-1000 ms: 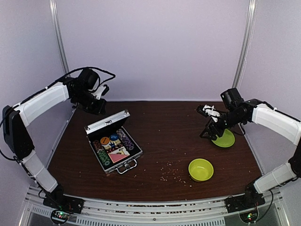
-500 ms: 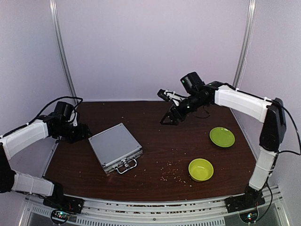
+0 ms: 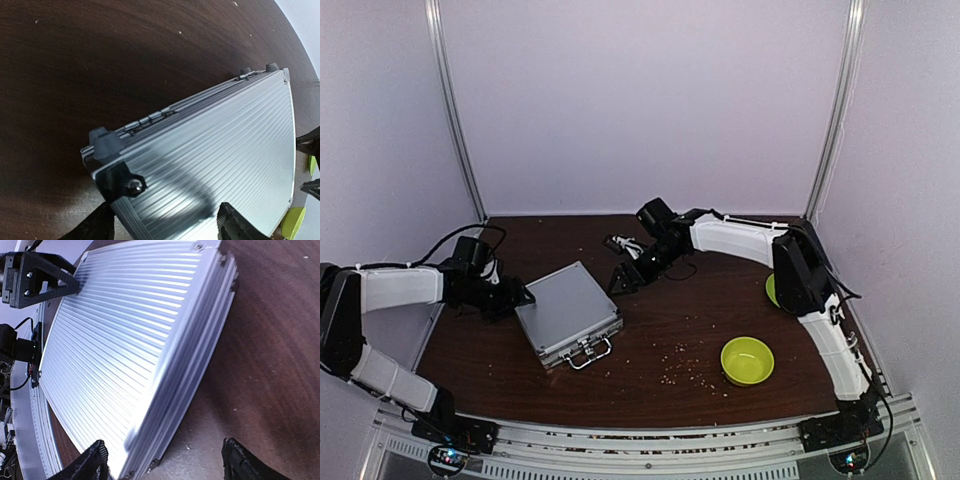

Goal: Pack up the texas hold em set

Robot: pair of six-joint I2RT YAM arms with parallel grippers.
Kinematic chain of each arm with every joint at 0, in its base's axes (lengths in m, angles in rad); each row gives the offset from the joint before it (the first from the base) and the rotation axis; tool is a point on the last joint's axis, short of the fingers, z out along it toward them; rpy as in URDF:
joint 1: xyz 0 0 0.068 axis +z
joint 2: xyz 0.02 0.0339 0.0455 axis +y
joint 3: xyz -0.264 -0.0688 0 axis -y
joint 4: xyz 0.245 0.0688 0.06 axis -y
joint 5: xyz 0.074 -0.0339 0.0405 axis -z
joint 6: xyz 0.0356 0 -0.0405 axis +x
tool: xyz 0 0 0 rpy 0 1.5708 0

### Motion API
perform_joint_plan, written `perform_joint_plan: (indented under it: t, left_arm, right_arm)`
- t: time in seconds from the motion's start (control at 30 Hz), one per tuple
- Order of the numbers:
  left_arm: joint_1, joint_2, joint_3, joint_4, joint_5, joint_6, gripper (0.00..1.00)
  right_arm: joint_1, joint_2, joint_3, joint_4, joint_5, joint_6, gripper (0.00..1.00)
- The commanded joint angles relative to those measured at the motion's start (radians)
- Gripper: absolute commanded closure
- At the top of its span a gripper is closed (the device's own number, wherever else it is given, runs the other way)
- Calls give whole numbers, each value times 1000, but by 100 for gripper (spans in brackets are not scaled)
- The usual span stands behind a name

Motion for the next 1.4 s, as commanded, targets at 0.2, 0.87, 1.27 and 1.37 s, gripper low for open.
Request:
perform_joint_plan:
  t: [0.2,0.87,1.27,1.37]
  left_arm:
    - [-132,188,93,148,88,67,30]
    - [-297,139,336,-103,-180,239,26]
    - [-514,-105,102,-128,-55,222,28]
    - [-563,-76,55,-66,-25,201,28]
  right_arm:
    - [90,-38,-121,14,-121,-26,27]
    - [83,-415,-605,-68,-68,-170,29]
    - [51,-657,-663,-43,115,-241,40]
    - [51,-599,-567,-13,100,-202,52]
